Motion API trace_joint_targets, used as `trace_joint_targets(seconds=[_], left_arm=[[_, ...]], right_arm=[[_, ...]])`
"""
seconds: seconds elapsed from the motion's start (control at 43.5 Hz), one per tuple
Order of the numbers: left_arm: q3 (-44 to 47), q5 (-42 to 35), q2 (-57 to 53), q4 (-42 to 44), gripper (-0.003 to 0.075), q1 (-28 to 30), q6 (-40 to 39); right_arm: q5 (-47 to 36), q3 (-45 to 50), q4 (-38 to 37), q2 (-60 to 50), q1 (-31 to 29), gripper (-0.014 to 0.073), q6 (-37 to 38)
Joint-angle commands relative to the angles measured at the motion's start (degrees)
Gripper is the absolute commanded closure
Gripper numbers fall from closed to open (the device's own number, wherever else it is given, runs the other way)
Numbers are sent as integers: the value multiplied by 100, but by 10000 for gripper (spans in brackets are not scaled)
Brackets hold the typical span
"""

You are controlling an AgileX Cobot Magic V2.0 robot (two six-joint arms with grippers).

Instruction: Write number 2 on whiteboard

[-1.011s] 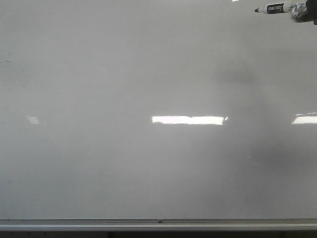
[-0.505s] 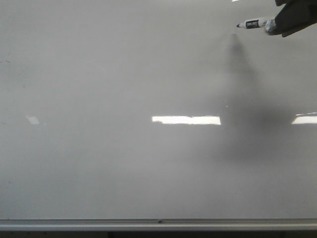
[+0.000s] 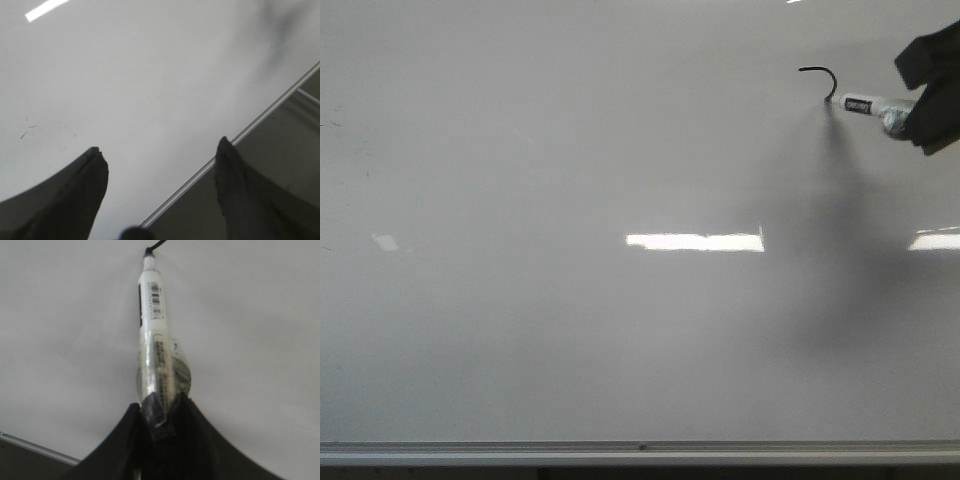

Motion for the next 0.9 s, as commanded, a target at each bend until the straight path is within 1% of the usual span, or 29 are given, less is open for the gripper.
trace_joint_targets(seconds=[0.0, 0.161, 0.391, 0.483, 0.597, 0.735, 0.804, 0.873], left_arm=[[-139, -428, -20, -188, 280, 18, -46], [-139, -441, -20, -188, 280, 18, -46], [-139, -441, -20, -177, 280, 18, -46], [-139, -469, -20, -177, 280, 18, -46], [-139, -562, -20, -166, 280, 18, 7], [-161, -582, -20, -180, 280, -44, 44], [-164, -552, 31, -274, 280, -190, 264], [-164, -508, 99, -339, 280, -440, 544]], right_arm=[[-320, -129, -29, -18, 151, 660, -46], [-358, -129, -39, 5, 168, 660, -46], [-133, -129, -79, 5, -350, 660, -46], [-126, -129, -79, -1, -362, 660, -46], [-16, -148, -70, -258, -308, 660, -46], [572, -148, -81, -923, -204, 660, -68], [1090, -148, -81, -1307, -54, 660, -299], [1679, -148, -81, -1681, 244, 660, -725]])
